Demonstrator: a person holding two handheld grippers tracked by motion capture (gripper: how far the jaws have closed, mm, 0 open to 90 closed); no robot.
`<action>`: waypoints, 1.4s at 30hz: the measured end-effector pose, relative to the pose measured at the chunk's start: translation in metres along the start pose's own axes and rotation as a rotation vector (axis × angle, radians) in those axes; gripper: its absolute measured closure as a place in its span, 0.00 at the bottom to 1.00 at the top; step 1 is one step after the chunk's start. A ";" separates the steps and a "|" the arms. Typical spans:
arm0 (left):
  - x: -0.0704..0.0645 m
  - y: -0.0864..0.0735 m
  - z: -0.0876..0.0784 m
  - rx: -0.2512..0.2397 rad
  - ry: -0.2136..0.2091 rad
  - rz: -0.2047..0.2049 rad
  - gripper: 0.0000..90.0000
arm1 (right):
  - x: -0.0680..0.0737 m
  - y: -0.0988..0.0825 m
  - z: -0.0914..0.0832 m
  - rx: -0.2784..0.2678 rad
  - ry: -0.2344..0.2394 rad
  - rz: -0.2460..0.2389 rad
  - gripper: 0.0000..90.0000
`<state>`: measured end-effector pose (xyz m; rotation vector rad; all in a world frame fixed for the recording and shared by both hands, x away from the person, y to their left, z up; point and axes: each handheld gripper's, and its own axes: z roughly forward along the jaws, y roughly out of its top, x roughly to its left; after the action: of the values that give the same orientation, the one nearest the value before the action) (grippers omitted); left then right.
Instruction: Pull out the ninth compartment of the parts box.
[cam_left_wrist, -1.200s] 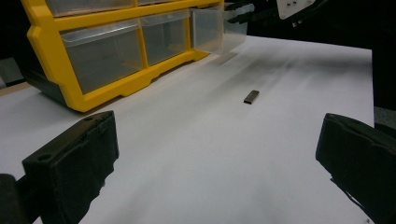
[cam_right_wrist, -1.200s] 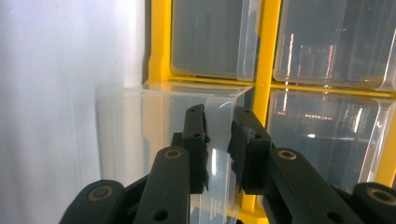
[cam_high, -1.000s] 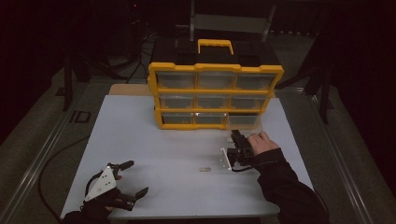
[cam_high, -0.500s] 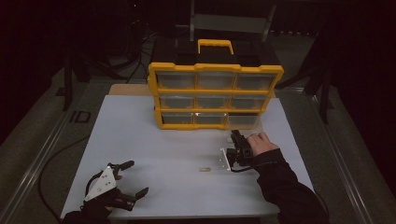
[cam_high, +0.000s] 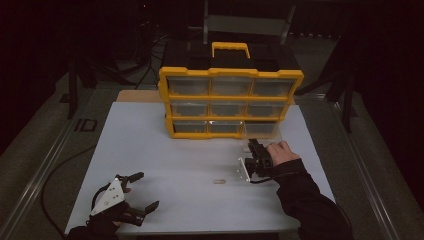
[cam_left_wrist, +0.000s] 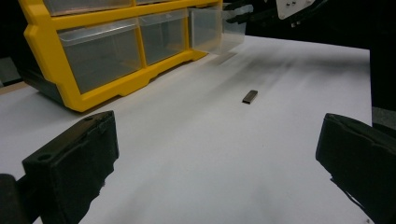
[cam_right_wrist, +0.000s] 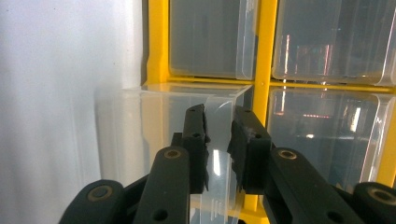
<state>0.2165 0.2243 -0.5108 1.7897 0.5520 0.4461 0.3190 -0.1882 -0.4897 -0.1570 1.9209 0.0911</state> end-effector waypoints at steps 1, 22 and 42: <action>0.000 0.000 0.000 0.000 0.000 -0.002 0.00 | 0.000 0.001 0.000 0.000 -0.002 0.001 0.85; 0.001 0.000 0.000 0.002 0.003 -0.003 0.00 | -0.005 0.001 0.005 0.027 0.080 0.064 0.38; 0.001 0.000 0.000 0.004 0.009 -0.001 0.00 | -0.038 -0.007 0.002 0.004 0.187 0.588 0.09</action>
<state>0.2169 0.2247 -0.5112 1.7915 0.5605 0.4523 0.3350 -0.1925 -0.4549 0.4209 2.0990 0.4779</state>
